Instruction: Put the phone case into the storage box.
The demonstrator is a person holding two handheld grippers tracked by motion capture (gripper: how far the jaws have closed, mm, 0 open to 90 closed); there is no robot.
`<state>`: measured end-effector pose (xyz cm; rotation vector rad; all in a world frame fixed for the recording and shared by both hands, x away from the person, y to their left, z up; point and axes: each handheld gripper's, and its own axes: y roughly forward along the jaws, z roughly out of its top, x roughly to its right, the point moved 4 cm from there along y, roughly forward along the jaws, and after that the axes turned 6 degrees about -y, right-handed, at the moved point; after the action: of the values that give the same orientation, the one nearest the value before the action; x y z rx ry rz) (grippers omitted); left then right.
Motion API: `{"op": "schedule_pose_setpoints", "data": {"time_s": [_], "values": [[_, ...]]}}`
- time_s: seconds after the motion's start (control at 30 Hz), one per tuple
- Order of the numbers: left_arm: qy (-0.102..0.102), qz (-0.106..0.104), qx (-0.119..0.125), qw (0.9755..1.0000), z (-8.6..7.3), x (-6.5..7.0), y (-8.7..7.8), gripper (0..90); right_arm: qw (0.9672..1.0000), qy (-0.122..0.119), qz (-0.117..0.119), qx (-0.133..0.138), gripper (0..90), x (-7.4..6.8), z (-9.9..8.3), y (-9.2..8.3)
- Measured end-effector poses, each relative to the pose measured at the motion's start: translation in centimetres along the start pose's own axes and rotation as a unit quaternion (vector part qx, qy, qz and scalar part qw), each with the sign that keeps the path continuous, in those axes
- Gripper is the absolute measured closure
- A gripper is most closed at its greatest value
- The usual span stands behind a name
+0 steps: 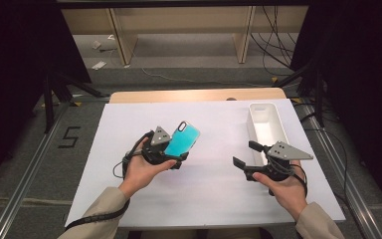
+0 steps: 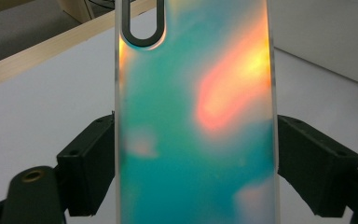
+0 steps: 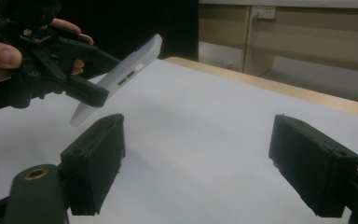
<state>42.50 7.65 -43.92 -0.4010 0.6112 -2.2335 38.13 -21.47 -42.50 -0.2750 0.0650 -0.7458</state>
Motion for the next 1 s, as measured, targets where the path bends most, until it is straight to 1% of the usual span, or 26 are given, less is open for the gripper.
{"op": "schedule_pose_setpoints", "data": {"time_s": [0.2,0.53,0.67,1.0], "values": [[0.004,-0.006,0.003,1.0000,0.1,0.6,0.1,17.3,1.0000,0.007,-0.003,0.000,19.3,0.1,0.2,0.3],[0.011,-0.016,0.000,0.9998,0.0,1.6,0.3,17.3,0.9999,0.009,-0.008,-0.002,19.4,0.3,0.5,1.0],[0.013,-0.021,0.001,0.9997,0.0,1.9,0.4,17.3,0.9999,0.011,-0.006,-0.003,19.5,0.3,0.5,1.3],[0.020,-0.026,0.000,0.9995,0.1,2.6,0.5,17.3,0.9999,0.013,-0.008,-0.002,19.8,0.3,0.8,1.9]]}}
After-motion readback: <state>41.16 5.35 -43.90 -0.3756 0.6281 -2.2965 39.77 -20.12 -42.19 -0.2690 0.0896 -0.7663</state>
